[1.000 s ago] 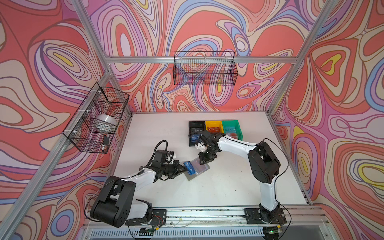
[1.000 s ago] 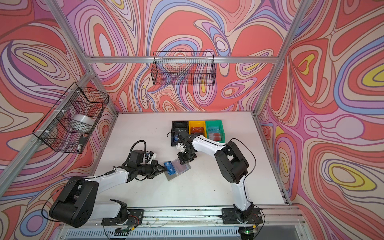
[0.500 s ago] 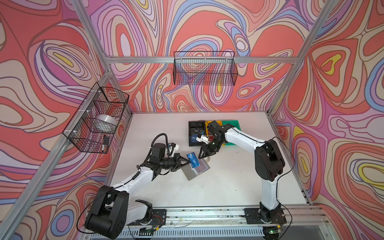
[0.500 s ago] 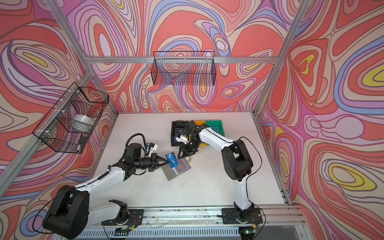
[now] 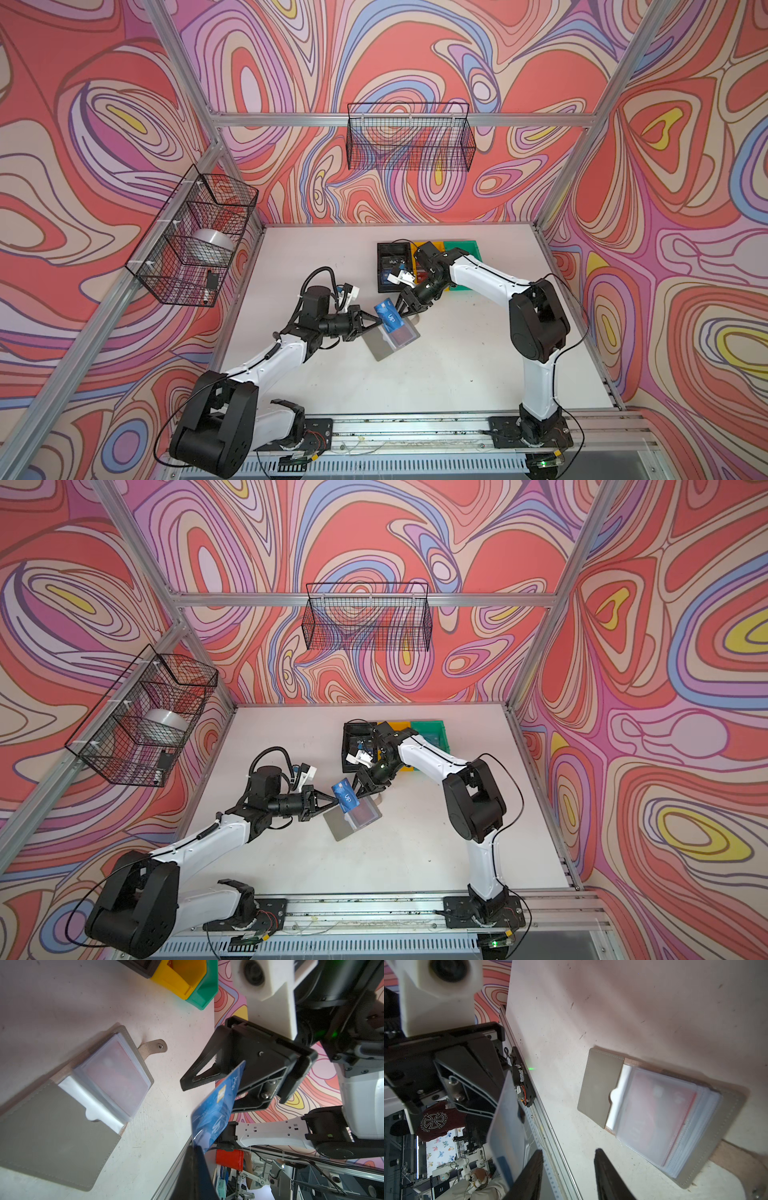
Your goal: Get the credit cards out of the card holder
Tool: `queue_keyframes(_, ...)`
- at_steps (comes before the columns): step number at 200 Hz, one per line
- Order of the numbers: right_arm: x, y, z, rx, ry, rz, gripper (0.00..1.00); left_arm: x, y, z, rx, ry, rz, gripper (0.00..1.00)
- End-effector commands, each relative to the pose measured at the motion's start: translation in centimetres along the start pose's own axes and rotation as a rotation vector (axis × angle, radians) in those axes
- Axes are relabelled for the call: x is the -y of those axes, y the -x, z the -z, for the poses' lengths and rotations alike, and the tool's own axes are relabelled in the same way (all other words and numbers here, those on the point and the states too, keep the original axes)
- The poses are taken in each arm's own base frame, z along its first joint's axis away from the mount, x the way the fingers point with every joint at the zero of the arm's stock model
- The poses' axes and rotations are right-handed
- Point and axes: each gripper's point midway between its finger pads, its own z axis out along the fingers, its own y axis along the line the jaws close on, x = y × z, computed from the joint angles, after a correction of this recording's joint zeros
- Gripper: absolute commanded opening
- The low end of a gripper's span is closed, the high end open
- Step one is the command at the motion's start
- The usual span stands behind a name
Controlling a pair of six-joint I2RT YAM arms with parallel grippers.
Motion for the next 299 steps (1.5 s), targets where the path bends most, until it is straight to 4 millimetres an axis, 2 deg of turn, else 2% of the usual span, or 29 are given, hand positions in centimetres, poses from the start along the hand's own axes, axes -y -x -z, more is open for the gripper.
queue_keyframes(1,0.9,0.4,1.1,0.037,-0.019,-0.012,0.44,0.1,0.1,0.3,0.016,-0.006,-0.007,0.0)
queue_keyframes(26,2.0,0.9,2.6,0.078,-0.024,-0.046,0.44,0.0,0.1,0.3,0.018,-0.003,-0.007,0.0)
queue_keyframes(49,1.7,1.0,2.9,0.084,-0.006,-0.039,0.44,-0.2,0.1,0.2,0.019,-0.004,-0.002,0.0)
queue_keyframes(142,0.8,0.7,1.7,0.061,0.149,-0.047,0.45,-0.4,0.4,-0.2,0.025,-0.036,0.013,0.0)
queue_keyframes(216,2.5,0.9,0.5,0.057,0.136,-0.075,0.45,-0.4,0.4,-0.2,0.03,-0.038,0.008,0.0)
queue_keyframes(299,1.0,0.8,-0.9,0.032,0.205,-0.055,0.44,-0.4,0.6,-0.4,0.031,-0.044,0.009,0.0)
